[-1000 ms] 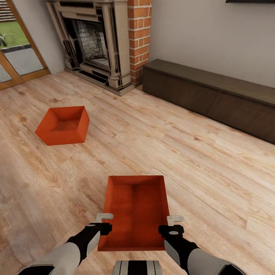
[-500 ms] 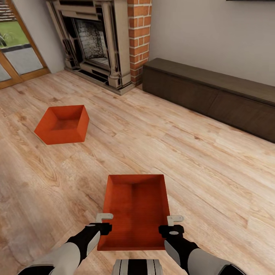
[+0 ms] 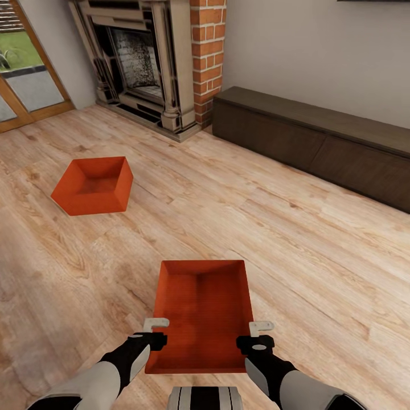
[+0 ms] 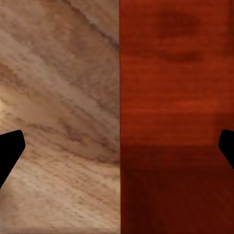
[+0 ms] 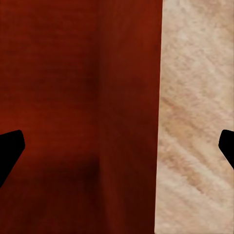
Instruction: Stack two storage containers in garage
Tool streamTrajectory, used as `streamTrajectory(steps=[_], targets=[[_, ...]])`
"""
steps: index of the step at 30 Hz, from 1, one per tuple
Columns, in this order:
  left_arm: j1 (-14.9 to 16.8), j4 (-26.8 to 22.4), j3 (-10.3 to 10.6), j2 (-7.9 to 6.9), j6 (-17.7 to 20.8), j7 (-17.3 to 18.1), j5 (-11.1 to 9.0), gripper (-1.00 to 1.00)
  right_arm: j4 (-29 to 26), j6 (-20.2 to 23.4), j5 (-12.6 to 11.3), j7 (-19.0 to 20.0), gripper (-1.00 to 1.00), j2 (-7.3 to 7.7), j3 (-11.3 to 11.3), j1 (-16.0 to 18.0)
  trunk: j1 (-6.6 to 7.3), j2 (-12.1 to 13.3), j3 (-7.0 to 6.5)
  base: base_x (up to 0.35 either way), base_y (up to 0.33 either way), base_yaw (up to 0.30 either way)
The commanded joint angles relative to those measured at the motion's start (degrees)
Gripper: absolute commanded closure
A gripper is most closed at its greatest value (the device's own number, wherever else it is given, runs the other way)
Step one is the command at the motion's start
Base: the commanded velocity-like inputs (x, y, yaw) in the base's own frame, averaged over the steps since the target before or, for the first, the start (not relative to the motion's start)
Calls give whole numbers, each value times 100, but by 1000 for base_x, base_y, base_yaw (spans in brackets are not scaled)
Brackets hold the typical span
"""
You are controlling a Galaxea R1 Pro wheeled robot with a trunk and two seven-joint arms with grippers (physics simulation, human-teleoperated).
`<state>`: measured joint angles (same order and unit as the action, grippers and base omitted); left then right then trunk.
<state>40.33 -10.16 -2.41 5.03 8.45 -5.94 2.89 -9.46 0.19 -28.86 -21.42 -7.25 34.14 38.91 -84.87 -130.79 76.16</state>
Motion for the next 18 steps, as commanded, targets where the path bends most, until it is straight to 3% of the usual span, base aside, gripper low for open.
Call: streamTrajectory(steps=[1, 18], targets=[[0, -12, -26, 5, 34, -13, 29, -100, -4, 1, -50, -29, -100, 2, 49, 3, 1, -1, 3, 0, 0, 0], [0, -12, -31, -24, 27, -12, 18, -100, -4, -1, -58, -29, -100, 2, 49, 3, 1, -1, 3, 0, 0, 0]])
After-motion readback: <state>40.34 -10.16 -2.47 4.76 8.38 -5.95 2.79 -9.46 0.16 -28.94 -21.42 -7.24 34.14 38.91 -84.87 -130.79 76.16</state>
